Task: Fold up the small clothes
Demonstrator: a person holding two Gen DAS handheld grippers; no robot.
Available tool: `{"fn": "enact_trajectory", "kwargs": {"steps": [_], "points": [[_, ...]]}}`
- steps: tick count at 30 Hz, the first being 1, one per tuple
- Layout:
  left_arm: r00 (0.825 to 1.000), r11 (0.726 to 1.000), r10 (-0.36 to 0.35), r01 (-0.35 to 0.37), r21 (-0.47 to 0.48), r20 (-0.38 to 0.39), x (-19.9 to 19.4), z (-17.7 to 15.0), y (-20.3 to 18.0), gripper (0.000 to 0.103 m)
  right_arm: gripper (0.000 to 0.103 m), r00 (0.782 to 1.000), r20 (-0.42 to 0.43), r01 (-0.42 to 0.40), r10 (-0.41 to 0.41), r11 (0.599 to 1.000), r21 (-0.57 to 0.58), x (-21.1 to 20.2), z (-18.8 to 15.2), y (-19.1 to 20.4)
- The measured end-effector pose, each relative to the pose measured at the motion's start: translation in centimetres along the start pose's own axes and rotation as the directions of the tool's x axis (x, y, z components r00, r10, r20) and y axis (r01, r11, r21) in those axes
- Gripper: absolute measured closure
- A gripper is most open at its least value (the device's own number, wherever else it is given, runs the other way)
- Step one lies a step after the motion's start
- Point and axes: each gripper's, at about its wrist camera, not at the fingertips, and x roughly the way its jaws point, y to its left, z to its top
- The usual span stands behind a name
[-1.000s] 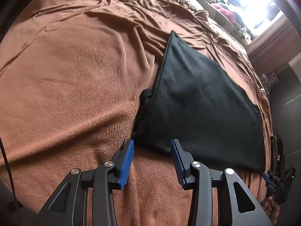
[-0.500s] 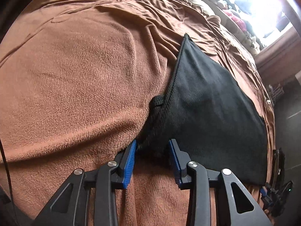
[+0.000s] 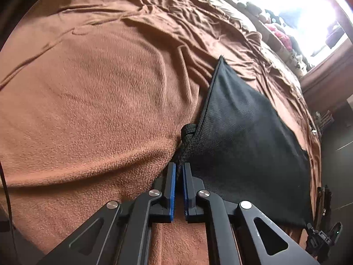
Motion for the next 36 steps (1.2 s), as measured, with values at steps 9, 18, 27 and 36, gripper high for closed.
{"fn": "enact_trajectory", "kwargs": {"steps": [9,18,27,36], "points": [[0.999,0.999,-0.04,0.04,0.005,0.03,-2.7,-0.1,0.0,0.098,0.103,0.999,0.026,-0.029,0.029,1.0,0.002,-3.0,-1.9,0.3],[0.997,0.998,-0.064,0.065,-0.008,0.037,-5.5,-2.5,2.3,0.098,0.103,0.999,0.008,-0.053,0.053,0.998,0.044,-4.9,-4.3,-0.6],[0.997,0.997,-0.072,0.073,-0.028,0.037,-6.7,-4.4,4.2,0.098,0.103,0.999,0.005,-0.035,0.035,0.998,0.047,-6.6,-6.0,-1.2],[0.995,0.992,-0.099,0.097,-0.086,-0.014,-5.6,-4.9,5.7,0.085,0.1,0.998,0.029,0.052,-0.051,0.998,-0.031,-8.2,-5.7,1.5]]}}
